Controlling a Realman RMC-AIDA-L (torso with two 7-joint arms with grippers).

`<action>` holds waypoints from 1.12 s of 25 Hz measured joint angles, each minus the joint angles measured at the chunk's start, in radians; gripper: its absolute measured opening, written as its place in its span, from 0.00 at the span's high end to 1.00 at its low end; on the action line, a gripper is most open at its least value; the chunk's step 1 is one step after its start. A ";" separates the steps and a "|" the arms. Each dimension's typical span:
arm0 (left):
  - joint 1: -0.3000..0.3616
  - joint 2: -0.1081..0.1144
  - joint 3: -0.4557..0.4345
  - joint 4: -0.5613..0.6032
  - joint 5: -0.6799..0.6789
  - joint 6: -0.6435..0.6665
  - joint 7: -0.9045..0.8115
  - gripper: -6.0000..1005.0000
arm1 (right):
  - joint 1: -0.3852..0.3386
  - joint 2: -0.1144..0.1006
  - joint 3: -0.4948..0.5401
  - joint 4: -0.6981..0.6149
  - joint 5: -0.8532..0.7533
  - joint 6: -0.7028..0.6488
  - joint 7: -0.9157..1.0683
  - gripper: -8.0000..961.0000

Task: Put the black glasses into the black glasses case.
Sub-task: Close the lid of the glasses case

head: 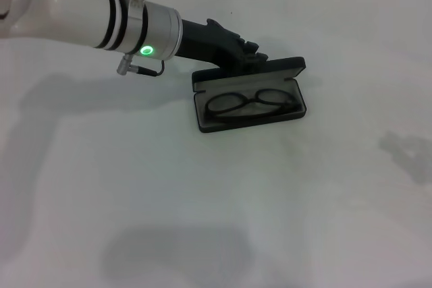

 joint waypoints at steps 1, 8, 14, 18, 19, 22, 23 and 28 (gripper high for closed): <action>0.000 -0.003 0.000 -0.001 0.005 -0.005 0.000 0.73 | 0.000 0.000 -0.001 0.000 0.000 0.001 0.000 0.80; 0.004 -0.009 -0.002 -0.009 0.023 -0.035 -0.004 0.73 | -0.001 0.001 -0.002 0.015 0.000 0.011 -0.002 0.80; 0.000 -0.010 -0.002 -0.038 0.021 -0.055 -0.005 0.73 | 0.000 0.001 -0.002 0.040 0.000 0.037 -0.002 0.80; 0.000 -0.009 -0.001 -0.042 0.022 -0.047 -0.005 0.73 | 0.000 0.001 -0.002 0.042 0.000 0.040 -0.002 0.80; 0.001 -0.009 -0.001 -0.042 0.023 -0.040 -0.005 0.73 | 0.000 0.001 -0.002 0.042 0.000 0.040 -0.002 0.80; 0.002 -0.009 0.000 -0.042 0.025 -0.008 -0.003 0.73 | -0.002 0.001 -0.002 0.047 0.000 0.043 -0.002 0.80; 0.002 -0.009 0.000 -0.041 0.027 0.005 -0.002 0.73 | -0.002 0.001 -0.002 0.049 0.000 0.045 -0.002 0.80; 0.003 -0.010 0.006 -0.041 0.027 0.059 0.004 0.73 | -0.005 0.001 -0.001 0.051 0.000 0.051 -0.003 0.80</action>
